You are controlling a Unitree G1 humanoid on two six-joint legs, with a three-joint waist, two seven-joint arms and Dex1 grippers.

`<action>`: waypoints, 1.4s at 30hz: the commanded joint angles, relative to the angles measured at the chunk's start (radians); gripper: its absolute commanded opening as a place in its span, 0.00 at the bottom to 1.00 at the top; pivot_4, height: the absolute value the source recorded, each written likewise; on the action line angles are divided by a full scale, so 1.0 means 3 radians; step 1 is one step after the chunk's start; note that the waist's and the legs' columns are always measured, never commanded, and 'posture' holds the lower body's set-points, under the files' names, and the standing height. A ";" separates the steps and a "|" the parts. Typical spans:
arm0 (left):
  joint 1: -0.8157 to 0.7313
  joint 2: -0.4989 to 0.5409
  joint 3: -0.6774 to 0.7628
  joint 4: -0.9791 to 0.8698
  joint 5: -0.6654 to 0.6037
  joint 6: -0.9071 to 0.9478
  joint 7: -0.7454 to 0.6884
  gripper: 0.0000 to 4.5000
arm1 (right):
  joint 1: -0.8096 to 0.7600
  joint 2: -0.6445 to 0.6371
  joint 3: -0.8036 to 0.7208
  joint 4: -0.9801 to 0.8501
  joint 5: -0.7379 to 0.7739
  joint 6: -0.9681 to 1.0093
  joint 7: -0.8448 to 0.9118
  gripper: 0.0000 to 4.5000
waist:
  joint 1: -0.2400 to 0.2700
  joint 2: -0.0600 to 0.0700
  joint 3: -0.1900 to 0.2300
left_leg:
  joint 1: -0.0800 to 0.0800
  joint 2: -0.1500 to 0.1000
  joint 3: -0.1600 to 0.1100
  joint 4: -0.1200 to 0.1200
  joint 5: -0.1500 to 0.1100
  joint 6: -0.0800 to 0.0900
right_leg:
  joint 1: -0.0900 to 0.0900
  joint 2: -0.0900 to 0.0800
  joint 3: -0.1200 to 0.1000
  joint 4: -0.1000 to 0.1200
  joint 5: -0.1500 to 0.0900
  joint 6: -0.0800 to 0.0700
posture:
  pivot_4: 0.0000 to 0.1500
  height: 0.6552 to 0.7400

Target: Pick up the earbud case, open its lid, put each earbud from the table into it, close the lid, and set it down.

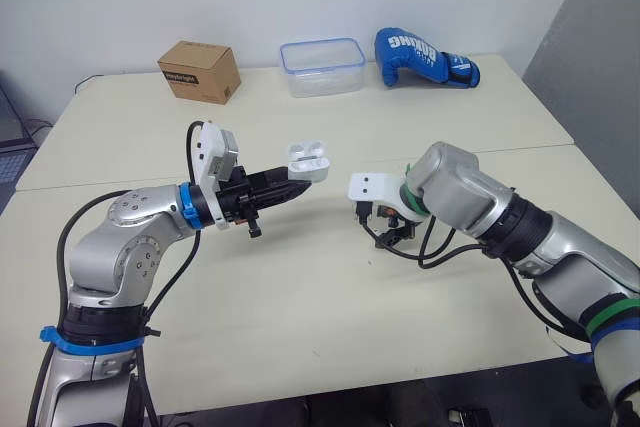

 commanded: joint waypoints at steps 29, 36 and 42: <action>0.0001 -0.0034 -0.0022 -0.0144 -0.0024 -0.0075 0.0023 0.16 | 0.0025 0.0203 0.0007 -0.0066 0.0073 0.0500 -0.0217 0.53 | -0.0006 0.0002 -0.0001 | 0.0001 0.0000 -0.0001 0.0000 0.0000 0.0000 | 0.0000 0.0000 0.0000 0.0001 0.0000 0.0000 | 1.00 1.00; 0.0004 -0.0044 -0.0025 -0.0135 -0.0020 -0.0087 0.0024 0.16 | 0.0040 0.0205 0.0019 -0.0062 0.0082 0.0489 -0.0257 0.39 | -0.0007 0.0002 -0.0002 | 0.0001 0.0000 -0.0001 0.0000 0.0000 0.0000 | 0.0000 0.0000 0.0000 0.0002 0.0000 0.0000 | 1.00 1.00; 0.0012 -0.0045 -0.0019 -0.0138 -0.0020 -0.0088 0.0030 0.16 | 0.0029 0.0200 0.0037 -0.0070 0.0129 0.0508 -0.0254 0.17 | -0.0007 0.0002 -0.0002 | 0.0001 0.0000 -0.0002 0.0000 0.0000 0.0000 | 0.0001 0.0000 0.0000 0.0002 0.0000 0.0000 | 1.00 1.00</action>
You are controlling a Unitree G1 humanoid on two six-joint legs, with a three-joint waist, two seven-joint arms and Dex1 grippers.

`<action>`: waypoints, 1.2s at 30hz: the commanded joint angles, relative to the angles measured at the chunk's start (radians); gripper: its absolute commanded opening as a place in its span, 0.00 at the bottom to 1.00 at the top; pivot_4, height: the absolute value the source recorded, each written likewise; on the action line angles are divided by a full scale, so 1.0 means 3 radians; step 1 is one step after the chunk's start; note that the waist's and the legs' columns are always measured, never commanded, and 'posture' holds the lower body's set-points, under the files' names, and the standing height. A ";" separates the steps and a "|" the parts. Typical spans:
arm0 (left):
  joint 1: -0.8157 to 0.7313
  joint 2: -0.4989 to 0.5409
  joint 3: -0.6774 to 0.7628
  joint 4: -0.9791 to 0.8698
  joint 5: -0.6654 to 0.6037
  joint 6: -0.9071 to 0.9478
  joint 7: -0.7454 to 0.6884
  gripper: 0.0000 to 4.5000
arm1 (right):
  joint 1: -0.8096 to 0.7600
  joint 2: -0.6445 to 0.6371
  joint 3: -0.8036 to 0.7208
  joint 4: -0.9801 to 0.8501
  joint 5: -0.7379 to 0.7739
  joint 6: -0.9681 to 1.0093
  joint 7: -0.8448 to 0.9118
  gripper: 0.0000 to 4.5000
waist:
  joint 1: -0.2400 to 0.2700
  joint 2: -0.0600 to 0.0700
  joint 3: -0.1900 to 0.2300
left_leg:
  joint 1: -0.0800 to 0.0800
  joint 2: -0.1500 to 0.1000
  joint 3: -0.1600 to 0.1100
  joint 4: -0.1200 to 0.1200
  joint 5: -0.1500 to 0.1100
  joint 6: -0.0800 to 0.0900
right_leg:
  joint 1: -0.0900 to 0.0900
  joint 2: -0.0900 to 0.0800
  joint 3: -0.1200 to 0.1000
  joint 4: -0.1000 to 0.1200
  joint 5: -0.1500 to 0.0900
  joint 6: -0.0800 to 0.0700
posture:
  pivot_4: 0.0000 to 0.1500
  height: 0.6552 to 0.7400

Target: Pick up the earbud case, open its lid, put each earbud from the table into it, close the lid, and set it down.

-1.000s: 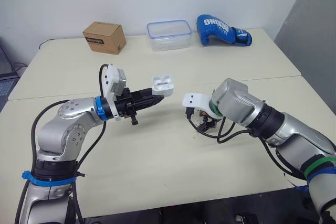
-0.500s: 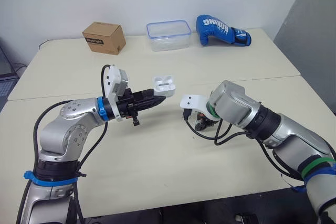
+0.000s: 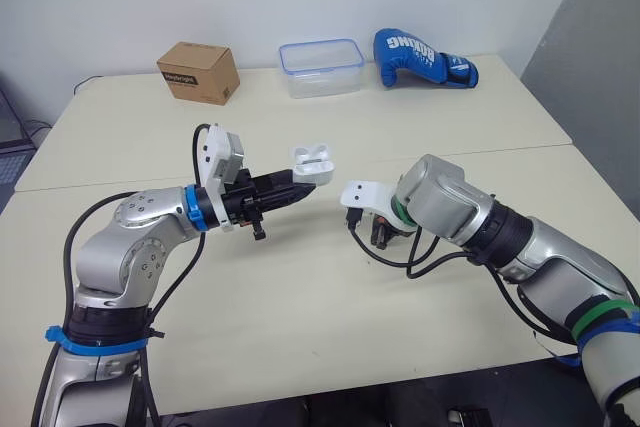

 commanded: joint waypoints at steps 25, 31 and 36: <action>-0.0014 0.0000 0.0027 -0.0104 -0.0007 -0.0096 -0.0003 0.16 | 0.0536 -0.1254 -0.0014 -0.0999 -0.0278 -0.1042 0.0550 0.17 | 0.0009 0.0000 0.0000 | -0.0002 0.0002 0.0003 -0.0001 -0.0001 0.0001 | 0.0001 0.0001 0.0000 -0.0006 0.0000 0.0000 | 1.00 1.00; 0.0000 0.0010 0.0035 -0.0125 -0.0008 -0.0089 0.0007 0.16 | 0.0614 -0.1237 -0.0054 -0.0973 -0.0369 -0.1123 0.0575 0.34 | 0.0011 0.0000 0.0000 | -0.0001 0.0002 0.0003 0.0000 -0.0001 0.0001 | 0.0002 0.0001 0.0000 -0.0005 0.0000 0.0000 | 1.00 1.00; -0.0004 0.0015 0.0031 -0.0120 -0.0001 -0.0092 0.0001 0.16 | 0.0645 -0.1281 -0.0125 -0.1025 -0.0424 -0.1232 0.0671 0.56 | 0.0014 0.0000 0.0000 | -0.0002 0.0001 0.0003 0.0000 -0.0001 0.0001 | 0.0002 0.0001 0.0000 -0.0007 0.0000 0.0000 | 1.00 1.00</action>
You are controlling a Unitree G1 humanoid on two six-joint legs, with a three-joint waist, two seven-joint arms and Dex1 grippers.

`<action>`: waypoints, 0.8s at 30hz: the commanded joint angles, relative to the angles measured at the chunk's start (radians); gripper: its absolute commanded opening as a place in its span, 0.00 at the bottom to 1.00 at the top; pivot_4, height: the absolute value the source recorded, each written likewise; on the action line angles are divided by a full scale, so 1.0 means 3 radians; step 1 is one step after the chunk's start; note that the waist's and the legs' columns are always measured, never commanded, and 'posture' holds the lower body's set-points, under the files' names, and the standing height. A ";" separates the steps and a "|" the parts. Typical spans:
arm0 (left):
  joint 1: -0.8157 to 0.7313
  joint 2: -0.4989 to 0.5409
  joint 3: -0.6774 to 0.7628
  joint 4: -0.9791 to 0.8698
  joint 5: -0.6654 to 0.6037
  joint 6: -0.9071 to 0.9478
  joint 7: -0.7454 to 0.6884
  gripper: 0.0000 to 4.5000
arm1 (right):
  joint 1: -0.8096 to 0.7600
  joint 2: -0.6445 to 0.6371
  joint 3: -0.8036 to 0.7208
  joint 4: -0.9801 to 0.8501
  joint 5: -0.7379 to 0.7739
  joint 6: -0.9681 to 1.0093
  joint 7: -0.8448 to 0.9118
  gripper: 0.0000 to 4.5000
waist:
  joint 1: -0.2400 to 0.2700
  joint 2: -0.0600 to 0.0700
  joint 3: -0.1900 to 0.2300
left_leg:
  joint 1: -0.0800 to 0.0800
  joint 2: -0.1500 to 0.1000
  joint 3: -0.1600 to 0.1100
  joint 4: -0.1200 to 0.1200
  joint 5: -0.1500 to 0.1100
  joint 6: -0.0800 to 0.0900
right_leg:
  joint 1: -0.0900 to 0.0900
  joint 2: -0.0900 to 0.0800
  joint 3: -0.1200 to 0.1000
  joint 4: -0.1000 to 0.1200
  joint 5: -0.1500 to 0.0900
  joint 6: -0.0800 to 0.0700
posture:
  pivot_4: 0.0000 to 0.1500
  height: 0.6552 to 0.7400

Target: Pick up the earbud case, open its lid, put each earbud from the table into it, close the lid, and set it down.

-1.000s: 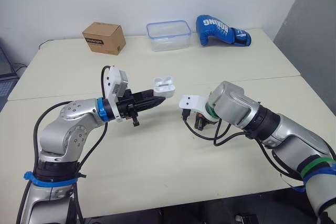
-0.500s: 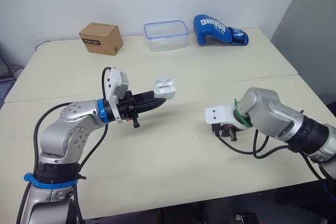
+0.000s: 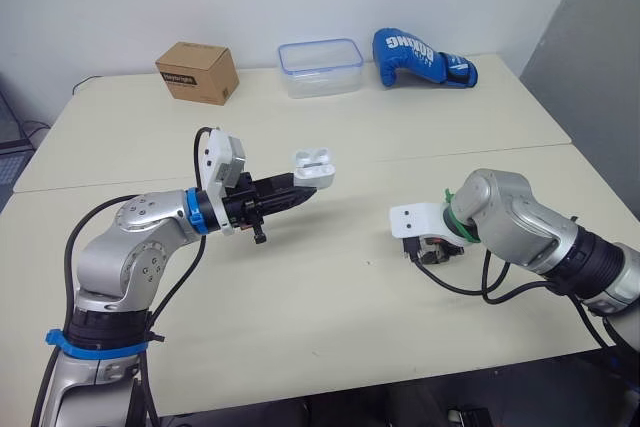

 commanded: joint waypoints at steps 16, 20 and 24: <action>-0.0076 0.0016 0.0036 -0.0062 0.0009 -0.0098 0.0000 0.16 | 0.0178 -0.0030 -0.0165 -0.0067 -0.0271 -0.0317 0.0227 0.56 | 0.0004 0.0000 0.0000 | 0.0000 0.0000 0.0000 0.0001 0.0000 0.0000 | 0.0001 0.0000 0.0000 0.0001 0.0000 0.0000 | 1.00 1.00; -0.0068 0.0019 0.0041 -0.0071 0.0008 -0.0097 0.0002 0.16 | 0.0196 0.0009 -0.0187 -0.0032 -0.0325 -0.0329 0.0244 0.56 | 0.0004 0.0000 0.0000 | 0.0000 0.0000 0.0000 0.0002 0.0000 0.0000 | 0.0002 0.0000 0.0000 0.0001 0.0000 0.0000 | 1.00 1.00; -0.0070 0.0016 0.0039 -0.0072 0.0009 -0.0101 0.0003 0.16 | 0.0199 0.0030 -0.0195 -0.0018 -0.0368 -0.0303 0.0256 0.43 | 0.0004 0.0000 0.0000 | 0.0001 0.0000 0.0000 0.0002 0.0000 0.0000 | 0.0002 0.0000 0.0000 0.0002 0.0000 0.0000 | 1.00 1.00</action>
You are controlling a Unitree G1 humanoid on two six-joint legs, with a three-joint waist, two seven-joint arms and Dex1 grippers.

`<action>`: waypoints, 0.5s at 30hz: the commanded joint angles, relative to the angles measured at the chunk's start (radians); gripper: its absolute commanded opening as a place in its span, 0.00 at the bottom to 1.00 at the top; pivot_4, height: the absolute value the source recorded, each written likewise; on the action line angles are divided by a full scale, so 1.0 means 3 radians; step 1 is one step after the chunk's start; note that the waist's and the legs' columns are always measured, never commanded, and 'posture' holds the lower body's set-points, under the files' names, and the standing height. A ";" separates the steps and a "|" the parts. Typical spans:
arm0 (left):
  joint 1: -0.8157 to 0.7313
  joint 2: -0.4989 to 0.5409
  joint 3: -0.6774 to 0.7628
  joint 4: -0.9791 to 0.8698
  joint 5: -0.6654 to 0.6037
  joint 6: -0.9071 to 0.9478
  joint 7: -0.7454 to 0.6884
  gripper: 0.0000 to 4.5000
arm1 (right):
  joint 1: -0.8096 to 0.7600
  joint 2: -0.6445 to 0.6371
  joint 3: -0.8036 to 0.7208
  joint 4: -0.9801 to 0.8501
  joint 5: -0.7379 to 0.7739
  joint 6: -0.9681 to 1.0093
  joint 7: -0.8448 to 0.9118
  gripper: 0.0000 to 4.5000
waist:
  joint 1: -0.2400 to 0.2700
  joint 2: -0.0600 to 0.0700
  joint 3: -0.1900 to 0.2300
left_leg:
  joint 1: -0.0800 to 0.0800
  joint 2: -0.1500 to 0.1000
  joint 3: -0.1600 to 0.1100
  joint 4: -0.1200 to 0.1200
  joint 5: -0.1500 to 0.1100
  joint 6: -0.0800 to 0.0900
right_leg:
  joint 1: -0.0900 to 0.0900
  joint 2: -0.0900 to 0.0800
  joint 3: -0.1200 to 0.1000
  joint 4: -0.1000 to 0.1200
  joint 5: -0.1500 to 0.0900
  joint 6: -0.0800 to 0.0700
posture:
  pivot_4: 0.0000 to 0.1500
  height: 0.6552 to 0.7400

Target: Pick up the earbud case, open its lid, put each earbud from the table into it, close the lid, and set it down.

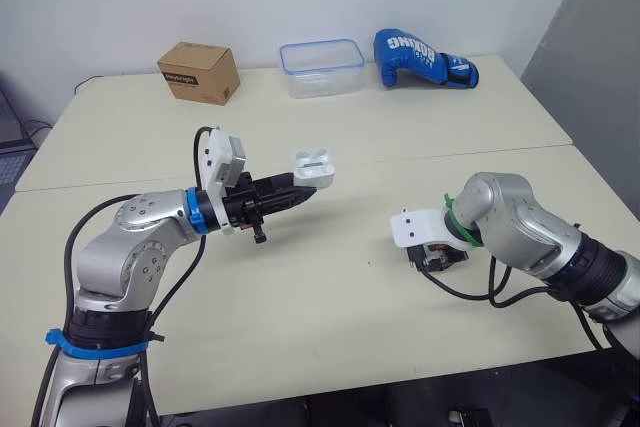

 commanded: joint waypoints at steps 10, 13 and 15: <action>-0.0056 0.0016 0.0034 -0.0081 -0.0014 -0.0108 0.0014 0.16 | 0.0038 0.0033 -0.0067 0.0006 -0.0160 0.0073 0.0067 0.08 | 0.0000 0.0000 0.0000 | 0.0001 0.0000 0.0000 0.0001 0.0000 0.0000 | 0.0001 0.0000 0.0000 0.0000 0.0001 0.0000 | 1.00 1.00; -0.0032 0.0006 0.0033 -0.0098 0.0008 -0.0145 0.0033 0.16 | 0.0029 0.0043 -0.0123 -0.0024 -0.0156 0.0145 0.0070 0.08 | 0.0000 0.0000 0.0000 | 0.0001 0.0000 0.0000 0.0001 0.0000 0.0000 | 0.0001 0.0000 0.0000 0.0000 0.0001 0.0000 | 1.00 1.00; -0.0002 -0.0014 0.0040 -0.0094 0.0054 -0.0207 0.0075 0.16 | -0.0038 0.0008 -0.0353 -0.0107 -0.0018 0.0353 0.0106 0.08 | 0.0000 0.0000 0.0000 | 0.0001 0.0000 0.0000 0.0001 0.0000 0.0000 | 0.0000 0.0000 0.0000 0.0000 0.0001 0.0000 | 1.00 1.00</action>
